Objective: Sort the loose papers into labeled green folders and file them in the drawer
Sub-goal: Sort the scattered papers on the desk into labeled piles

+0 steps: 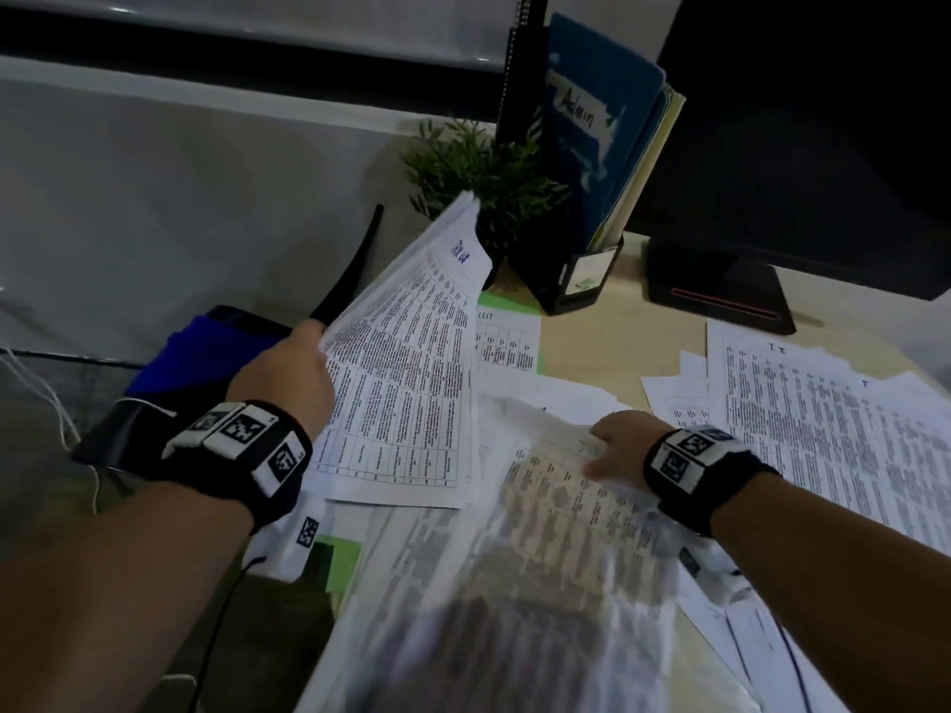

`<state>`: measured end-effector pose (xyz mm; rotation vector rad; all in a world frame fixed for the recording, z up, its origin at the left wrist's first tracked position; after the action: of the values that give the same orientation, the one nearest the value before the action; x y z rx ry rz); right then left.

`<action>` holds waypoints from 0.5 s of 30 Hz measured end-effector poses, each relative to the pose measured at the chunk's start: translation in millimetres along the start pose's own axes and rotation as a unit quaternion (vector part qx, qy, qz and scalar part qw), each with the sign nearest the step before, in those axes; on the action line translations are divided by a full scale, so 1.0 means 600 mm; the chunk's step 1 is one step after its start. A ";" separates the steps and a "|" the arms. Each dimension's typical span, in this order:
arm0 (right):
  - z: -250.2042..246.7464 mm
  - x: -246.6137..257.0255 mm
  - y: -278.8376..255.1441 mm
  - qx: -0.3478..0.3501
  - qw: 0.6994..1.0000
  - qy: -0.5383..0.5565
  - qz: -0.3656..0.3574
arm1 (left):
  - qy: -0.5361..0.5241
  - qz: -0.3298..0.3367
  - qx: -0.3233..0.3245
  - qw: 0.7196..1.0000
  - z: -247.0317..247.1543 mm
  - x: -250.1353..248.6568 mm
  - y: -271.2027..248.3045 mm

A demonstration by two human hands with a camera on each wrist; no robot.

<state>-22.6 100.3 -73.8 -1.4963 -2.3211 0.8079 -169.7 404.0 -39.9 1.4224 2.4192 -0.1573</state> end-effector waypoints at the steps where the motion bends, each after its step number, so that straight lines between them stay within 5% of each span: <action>1: 0.000 -0.007 0.003 -0.013 1.000 -0.024 0.004 | 0.009 0.006 -0.009 1.000 -0.002 0.000 0.001; 8: -0.023 -0.008 0.018 -0.009 0.994 -0.113 0.014 | 0.028 0.010 -0.019 0.999 -0.006 0.004 0.008; 15: -0.042 0.025 0.051 0.041 0.999 -0.023 0.027 | 0.020 0.010 -0.021 1.000 -0.007 0.006 0.007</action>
<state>6.6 131.6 -72.1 -1.5259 -2.2590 0.9485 -168.8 410.0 -37.1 1.4449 2.4251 -0.0733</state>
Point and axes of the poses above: each hand's wrist, its own y-axis towards the middle knuckle, its own z-axis out of the palm, x = y × z, the point moved 2 cm from there along y, towards the middle knuckle, and after that the axes turned 9 degrees about z, right-handed, at the moved point
